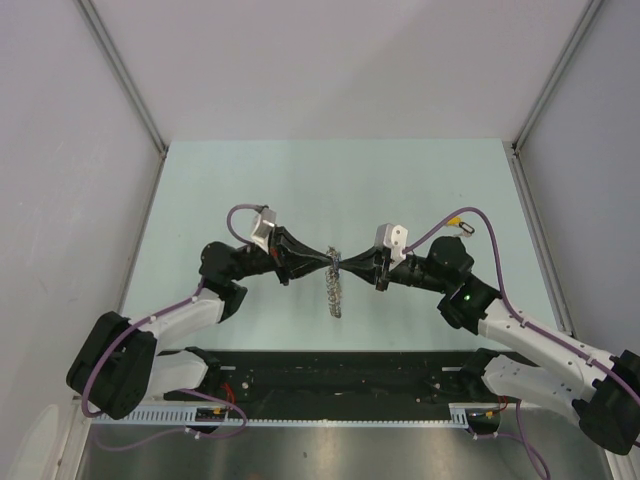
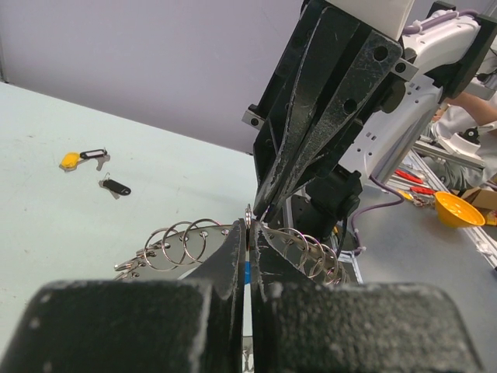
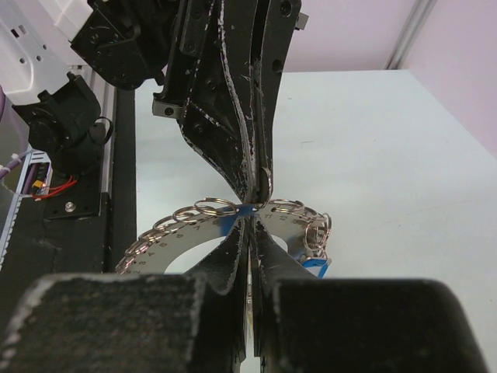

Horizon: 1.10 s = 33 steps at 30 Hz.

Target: Put the keys on the keyring

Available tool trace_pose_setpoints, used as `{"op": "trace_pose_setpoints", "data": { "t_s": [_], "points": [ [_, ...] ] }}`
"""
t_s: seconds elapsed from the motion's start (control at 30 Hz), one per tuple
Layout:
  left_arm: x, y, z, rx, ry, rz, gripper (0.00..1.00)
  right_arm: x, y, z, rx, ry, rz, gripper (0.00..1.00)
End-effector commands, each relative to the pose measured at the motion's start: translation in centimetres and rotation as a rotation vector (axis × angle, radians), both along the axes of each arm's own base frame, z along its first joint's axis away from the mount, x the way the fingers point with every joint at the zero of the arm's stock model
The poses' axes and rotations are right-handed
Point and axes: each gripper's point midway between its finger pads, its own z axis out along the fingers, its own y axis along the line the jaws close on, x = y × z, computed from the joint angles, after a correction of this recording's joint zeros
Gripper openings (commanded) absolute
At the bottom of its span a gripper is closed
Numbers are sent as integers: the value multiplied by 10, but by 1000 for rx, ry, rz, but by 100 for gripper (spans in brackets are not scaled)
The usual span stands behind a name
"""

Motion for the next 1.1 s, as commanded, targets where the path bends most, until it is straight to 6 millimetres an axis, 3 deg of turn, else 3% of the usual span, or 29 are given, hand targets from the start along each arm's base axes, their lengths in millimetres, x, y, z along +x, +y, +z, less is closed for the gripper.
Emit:
{"op": "trace_pose_setpoints", "data": {
  "t_s": [0.0, 1.07],
  "points": [
    [-1, 4, 23, -67, -78, 15, 0, -3, -1, 20, 52, -35, 14, 0],
    [-7, 3, 23, -73, -88, -23, 1, 3, -2, 29, 107, 24, -19, 0]
  ]
}}
